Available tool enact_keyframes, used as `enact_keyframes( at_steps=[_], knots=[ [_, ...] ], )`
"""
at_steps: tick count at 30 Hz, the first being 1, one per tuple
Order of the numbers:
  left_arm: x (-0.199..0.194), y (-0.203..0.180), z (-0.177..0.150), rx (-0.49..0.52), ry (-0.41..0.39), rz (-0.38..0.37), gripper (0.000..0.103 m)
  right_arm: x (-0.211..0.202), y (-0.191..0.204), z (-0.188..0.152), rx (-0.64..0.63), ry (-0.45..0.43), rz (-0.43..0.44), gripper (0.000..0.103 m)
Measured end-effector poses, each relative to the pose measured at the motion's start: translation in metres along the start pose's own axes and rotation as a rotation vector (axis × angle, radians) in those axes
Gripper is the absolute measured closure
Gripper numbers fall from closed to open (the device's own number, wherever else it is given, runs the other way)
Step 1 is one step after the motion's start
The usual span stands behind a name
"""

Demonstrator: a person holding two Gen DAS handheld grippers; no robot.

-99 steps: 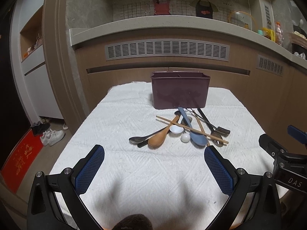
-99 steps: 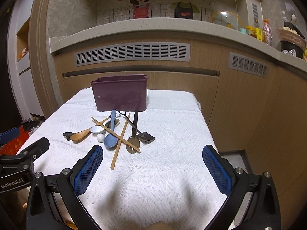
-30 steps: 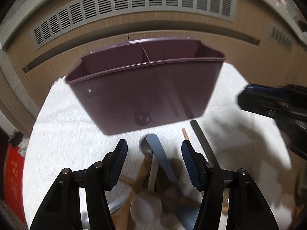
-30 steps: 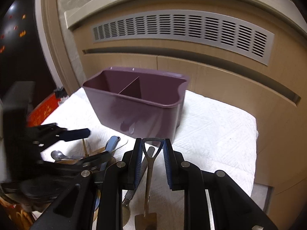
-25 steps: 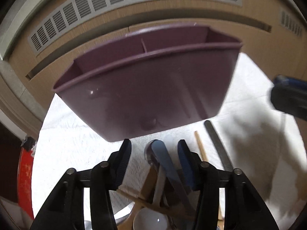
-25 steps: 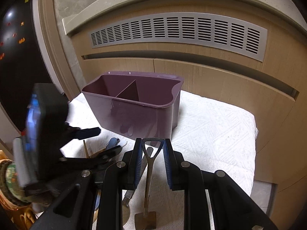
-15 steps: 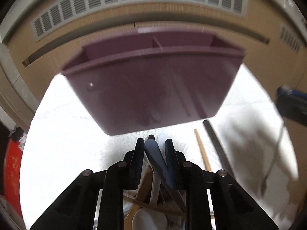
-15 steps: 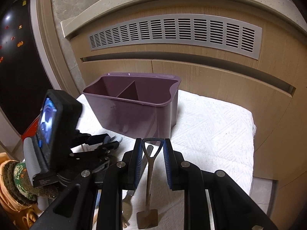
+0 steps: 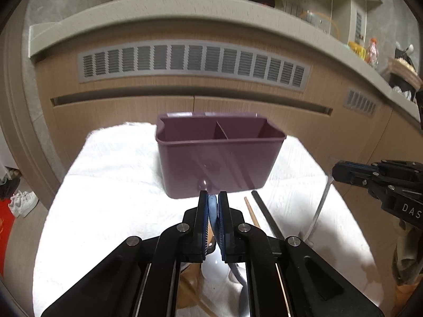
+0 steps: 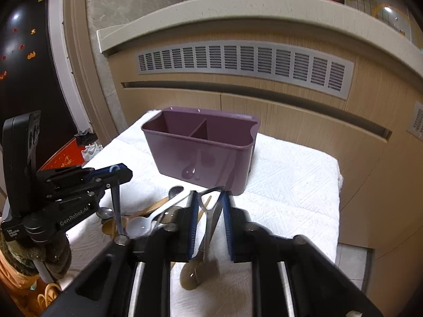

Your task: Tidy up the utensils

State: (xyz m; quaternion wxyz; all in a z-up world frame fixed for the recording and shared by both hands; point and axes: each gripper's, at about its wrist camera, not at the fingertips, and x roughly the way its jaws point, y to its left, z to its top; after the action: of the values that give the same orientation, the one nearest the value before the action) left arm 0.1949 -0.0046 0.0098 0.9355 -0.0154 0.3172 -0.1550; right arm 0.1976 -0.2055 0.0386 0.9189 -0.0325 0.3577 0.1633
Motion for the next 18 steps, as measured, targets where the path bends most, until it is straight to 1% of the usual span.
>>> enact_keyframes(
  at_steps=[4, 8, 10, 13, 15, 16, 17, 18],
  knots=[
    [-0.020, 0.000, -0.002, 0.011, -0.048, 0.004, 0.097, -0.019, 0.013, 0.004, -0.023, -0.033, -0.016, 0.101],
    [-0.029, 0.001, -0.004, 0.009, -0.063, 0.018, 0.097, -0.030, 0.024, 0.005, -0.057, -0.056, -0.023, 0.101],
    [-0.032, 0.005, -0.008, 0.002, -0.061, 0.026, 0.097, -0.027, 0.024, 0.001, -0.057, -0.042, -0.023, 0.101],
    [-0.034, 0.012, -0.013, -0.008, -0.055, 0.048, 0.097, -0.010, 0.023, -0.011, -0.071, 0.007, -0.014, 0.101],
    [-0.032, 0.020, -0.016, -0.018, -0.056, 0.061, 0.097, 0.004, 0.025, -0.019, -0.092, 0.056, 0.078, 0.097],
    [-0.032, 0.026, -0.017, -0.029, -0.056, 0.065, 0.097, 0.012, 0.028, -0.021, -0.103, 0.079, 0.119, 0.086],
    [-0.032, 0.030, -0.017, -0.036, -0.056, 0.065, 0.096, 0.021, 0.033, -0.022, -0.123, 0.103, 0.153, 0.071],
    [-0.032, 0.036, -0.018, -0.046, -0.055, 0.065, 0.096, 0.030, 0.040, -0.023, -0.153, 0.120, 0.179, 0.065]
  ],
)
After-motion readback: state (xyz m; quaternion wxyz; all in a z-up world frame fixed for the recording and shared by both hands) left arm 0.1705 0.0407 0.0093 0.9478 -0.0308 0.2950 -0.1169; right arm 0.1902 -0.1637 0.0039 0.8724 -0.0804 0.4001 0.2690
